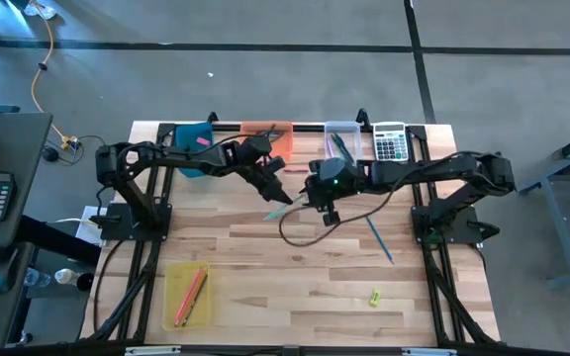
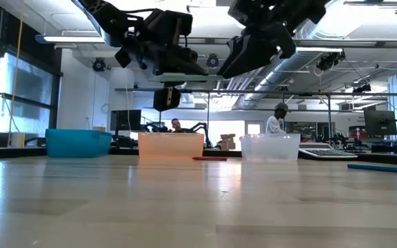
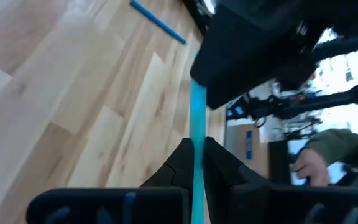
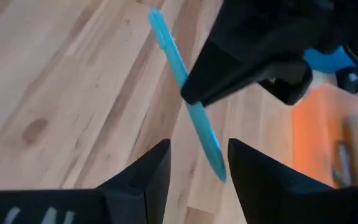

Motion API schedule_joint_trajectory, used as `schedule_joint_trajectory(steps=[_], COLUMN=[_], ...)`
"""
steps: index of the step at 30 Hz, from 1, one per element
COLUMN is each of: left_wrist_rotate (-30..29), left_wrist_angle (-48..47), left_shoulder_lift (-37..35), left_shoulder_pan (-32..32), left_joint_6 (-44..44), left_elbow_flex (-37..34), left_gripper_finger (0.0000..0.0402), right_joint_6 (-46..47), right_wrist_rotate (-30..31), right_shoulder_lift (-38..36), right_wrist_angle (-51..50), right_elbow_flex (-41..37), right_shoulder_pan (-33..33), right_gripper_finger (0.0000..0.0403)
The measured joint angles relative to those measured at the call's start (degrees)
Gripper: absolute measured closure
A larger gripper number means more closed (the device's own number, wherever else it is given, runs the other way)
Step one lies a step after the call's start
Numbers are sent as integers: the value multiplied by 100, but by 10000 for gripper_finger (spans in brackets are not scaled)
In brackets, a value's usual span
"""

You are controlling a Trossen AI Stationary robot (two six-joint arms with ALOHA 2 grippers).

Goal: Sort crayons/erasers/pens/pencils in bins
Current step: Put the light blue pen into the transparent bin

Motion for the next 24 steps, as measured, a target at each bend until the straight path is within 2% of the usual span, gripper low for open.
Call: schedule_joint_trajectory(steps=[5, 10, 15, 19, 22, 24], left_wrist_rotate=[136, 223, 227, 220, 112, -149], left_wrist_angle=[331, 955, 1038, 1000, 591, 110], left_shoulder_lift=[139, 251, 269, 269, 250, 141], left_shoulder_pan=[-24, -51, -38, -31, -33, -48], left_joint_6=[-530, -987, -1084, -755, -293, 251], left_elbow_flex=[8, 8, 6, 6, 6, 4], left_gripper_finger=[401, 398, 399, 400, 400, 401], right_joint_6=[-335, -440, -528, -302, 445, 1146], right_wrist_rotate=[722, 782, 783, 782, 764, 522], right_shoulder_lift=[0, 2, 2, 2, 2, 2], right_wrist_angle=[54, 7, -16, -226, -586, -918], right_elbow_flex=[0, 0, 0, 0, 0, 0], right_shoulder_pan=[143, 143, 143, 141, 114, 91], right_gripper_finger=[250, 250, 250, 250, 252, 261])
